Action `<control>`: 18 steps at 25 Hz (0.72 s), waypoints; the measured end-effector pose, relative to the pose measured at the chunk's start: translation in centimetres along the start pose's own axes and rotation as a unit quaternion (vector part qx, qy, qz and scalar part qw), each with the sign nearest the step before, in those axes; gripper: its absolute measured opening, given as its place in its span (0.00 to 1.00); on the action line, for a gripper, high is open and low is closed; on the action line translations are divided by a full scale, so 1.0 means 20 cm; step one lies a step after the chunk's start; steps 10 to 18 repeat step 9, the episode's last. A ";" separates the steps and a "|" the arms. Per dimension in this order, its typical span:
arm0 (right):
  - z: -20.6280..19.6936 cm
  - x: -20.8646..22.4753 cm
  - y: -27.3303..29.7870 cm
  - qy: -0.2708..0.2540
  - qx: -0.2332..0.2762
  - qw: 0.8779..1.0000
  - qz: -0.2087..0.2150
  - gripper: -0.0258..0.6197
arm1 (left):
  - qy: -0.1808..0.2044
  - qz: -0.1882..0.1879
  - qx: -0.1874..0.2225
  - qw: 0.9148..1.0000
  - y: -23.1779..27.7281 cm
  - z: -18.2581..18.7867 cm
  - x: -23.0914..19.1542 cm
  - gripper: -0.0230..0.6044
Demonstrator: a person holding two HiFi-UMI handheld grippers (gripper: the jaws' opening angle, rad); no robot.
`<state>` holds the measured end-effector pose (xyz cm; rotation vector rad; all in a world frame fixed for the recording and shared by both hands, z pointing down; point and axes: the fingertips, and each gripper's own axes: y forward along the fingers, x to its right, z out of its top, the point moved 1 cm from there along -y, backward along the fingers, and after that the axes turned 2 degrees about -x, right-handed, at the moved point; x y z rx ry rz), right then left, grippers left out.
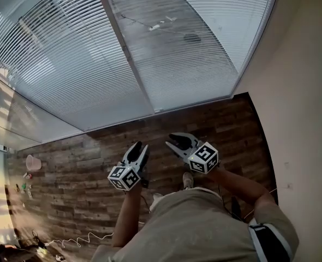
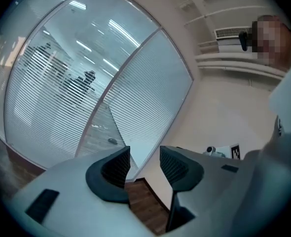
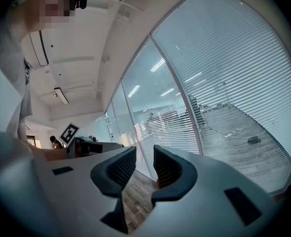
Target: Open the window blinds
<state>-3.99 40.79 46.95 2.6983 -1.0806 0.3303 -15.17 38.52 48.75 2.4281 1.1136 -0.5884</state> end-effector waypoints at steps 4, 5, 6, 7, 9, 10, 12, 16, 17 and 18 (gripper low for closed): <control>-0.05 0.04 -0.09 0.022 0.007 1.000 0.008 0.20 | -0.090 -0.023 0.032 0.995 0.08 -0.03 0.07 0.33; -0.05 0.06 -0.10 0.026 0.008 1.000 0.010 0.20 | -0.116 -0.028 0.035 0.992 0.11 -0.03 0.08 0.33; -0.04 0.08 -0.11 0.029 0.010 0.999 0.010 0.20 | -0.140 -0.035 0.038 0.989 0.15 -0.02 0.09 0.33; -0.03 0.10 -0.11 0.033 0.011 0.999 0.011 0.20 | -0.159 -0.044 0.041 0.985 0.18 -0.01 0.11 0.33; 0.00 0.15 -0.11 0.040 0.014 0.999 0.013 0.20 | -0.191 -0.064 0.050 0.978 0.24 0.03 0.15 0.33; 0.00 0.15 -0.11 0.040 0.014 0.999 0.013 0.20 | -0.191 -0.064 0.050 0.978 0.24 0.03 0.15 0.33; 0.00 0.15 -0.11 0.040 0.014 0.999 0.013 0.20 | -0.191 -0.064 0.050 0.978 0.24 0.03 0.15 0.33; 0.00 0.15 -0.11 0.040 0.014 0.999 0.013 0.20 | -0.191 -0.064 0.050 0.978 0.24 0.03 0.15 0.33; 0.00 0.15 -0.11 0.040 0.014 0.999 0.013 0.20 | -0.191 -0.064 0.050 0.978 0.24 0.03 0.15 0.33; 0.00 0.15 -0.11 0.040 0.014 0.999 0.013 0.20 | -0.191 -0.064 0.050 0.978 0.24 0.03 0.15 0.33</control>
